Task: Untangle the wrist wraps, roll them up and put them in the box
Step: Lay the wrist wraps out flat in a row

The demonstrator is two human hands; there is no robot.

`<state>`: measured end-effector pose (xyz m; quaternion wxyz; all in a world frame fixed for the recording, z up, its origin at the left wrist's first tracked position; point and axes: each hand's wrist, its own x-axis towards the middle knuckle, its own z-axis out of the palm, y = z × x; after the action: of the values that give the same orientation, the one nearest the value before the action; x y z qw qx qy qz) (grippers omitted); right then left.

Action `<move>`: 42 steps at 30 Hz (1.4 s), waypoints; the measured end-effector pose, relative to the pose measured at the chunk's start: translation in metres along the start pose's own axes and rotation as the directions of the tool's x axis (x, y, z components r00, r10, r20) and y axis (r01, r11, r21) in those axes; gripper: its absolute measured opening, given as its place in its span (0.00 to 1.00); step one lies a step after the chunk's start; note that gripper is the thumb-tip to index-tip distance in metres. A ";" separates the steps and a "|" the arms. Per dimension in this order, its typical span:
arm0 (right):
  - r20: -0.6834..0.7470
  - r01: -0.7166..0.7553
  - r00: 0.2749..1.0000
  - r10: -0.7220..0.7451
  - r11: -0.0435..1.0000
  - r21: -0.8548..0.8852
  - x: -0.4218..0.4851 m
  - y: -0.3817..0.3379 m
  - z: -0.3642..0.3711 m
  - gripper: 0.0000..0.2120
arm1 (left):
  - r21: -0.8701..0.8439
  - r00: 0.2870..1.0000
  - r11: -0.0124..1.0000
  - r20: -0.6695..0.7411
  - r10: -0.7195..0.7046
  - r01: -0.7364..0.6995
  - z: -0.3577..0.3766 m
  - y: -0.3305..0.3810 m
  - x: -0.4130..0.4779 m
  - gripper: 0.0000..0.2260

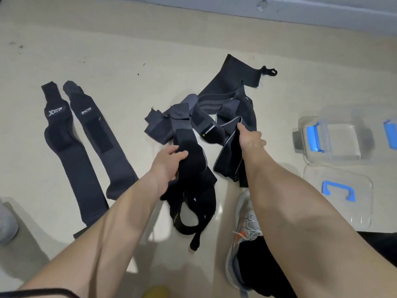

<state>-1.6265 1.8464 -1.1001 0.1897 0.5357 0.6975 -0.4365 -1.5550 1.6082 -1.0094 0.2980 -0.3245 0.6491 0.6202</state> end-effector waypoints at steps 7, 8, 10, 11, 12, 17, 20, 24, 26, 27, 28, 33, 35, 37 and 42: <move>0.196 0.118 0.962 -0.192 0.934 0.338 0.004 0.008 0.000 0.14 | -0.004 0.999 0.999 -0.021 -0.036 0.036 -0.004 -0.002 -0.008 0.11; 0.211 0.153 0.948 -0.238 0.924 0.351 -0.004 0.005 0.001 0.14 | -0.014 0.999 0.999 -0.018 -0.043 0.042 -0.004 0.000 -0.009 0.09; 0.243 0.186 0.926 -0.288 0.910 0.369 -0.016 -0.005 0.002 0.14 | -0.023 0.999 0.999 -0.028 -0.045 0.044 -0.003 0.004 -0.013 0.07; 0.251 0.198 0.921 -0.299 0.912 0.360 -0.024 -0.012 0.001 0.12 | -0.030 0.998 0.999 -0.041 -0.046 0.044 -0.003 0.007 -0.015 0.08; 0.259 0.195 0.922 -0.288 0.923 0.331 -0.030 -0.018 0.000 0.10 | -0.028 0.998 0.999 -0.049 -0.037 0.036 -0.003 0.009 -0.018 0.06; 0.343 0.160 0.912 -0.226 0.964 0.210 -0.055 -0.023 -0.003 0.10 | -0.005 0.997 1.000 -0.072 0.013 -0.013 -0.008 0.016 -0.041 0.20; 0.352 0.142 0.910 -0.217 0.964 0.225 -0.063 -0.007 0.001 0.07 | -0.003 0.999 1.000 -0.045 0.021 -0.021 -0.013 0.013 -0.051 0.18; 0.307 -0.054 0.948 -0.080 0.913 0.404 -0.060 0.007 0.008 0.12 | 0.025 0.999 1.000 -0.036 0.019 -0.018 -0.018 0.005 -0.051 0.05; 0.325 -0.114 0.944 -0.048 0.880 0.461 -0.062 0.007 0.010 0.16 | 0.021 0.998 1.000 -0.056 0.016 -0.015 -0.020 0.003 -0.048 0.07; 0.321 -0.123 0.946 -0.038 0.876 0.467 -0.062 0.006 0.011 0.19 | 0.019 0.998 1.000 -0.064 0.007 -0.006 -0.021 0.001 -0.045 0.07; 0.312 -0.128 0.950 -0.031 0.871 0.475 -0.062 0.005 0.013 0.20 | 0.006 0.998 1.000 -0.066 -0.007 0.008 -0.022 0.000 -0.042 0.07; 0.397 -0.182 0.918 -0.002 0.887 0.425 -0.055 -0.005 0.017 0.11 | 0.004 0.997 0.998 -0.061 -0.057 0.058 -0.023 -0.002 -0.029 0.09; 0.468 -0.219 0.883 0.033 0.911 0.349 -0.050 -0.005 0.017 0.08 | 0.001 0.996 0.998 -0.070 -0.056 0.056 -0.023 0.001 -0.026 0.10; 0.504 -0.218 0.860 0.081 0.950 0.221 -0.046 -0.003 0.017 0.09 | 0.018 0.996 0.998 -0.073 -0.053 0.055 -0.024 0.001 -0.025 0.11; 0.545 -0.087 0.831 0.115 0.993 -0.077 -0.040 0.007 0.017 0.16 | 0.081 0.994 0.995 -0.093 -0.053 0.061 -0.025 0.001 -0.025 0.07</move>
<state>-1.6092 1.8098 -1.0834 0.4171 0.4195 0.5952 -0.5439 -1.5404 1.5845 -0.9878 0.2993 -0.3579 0.6779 0.5682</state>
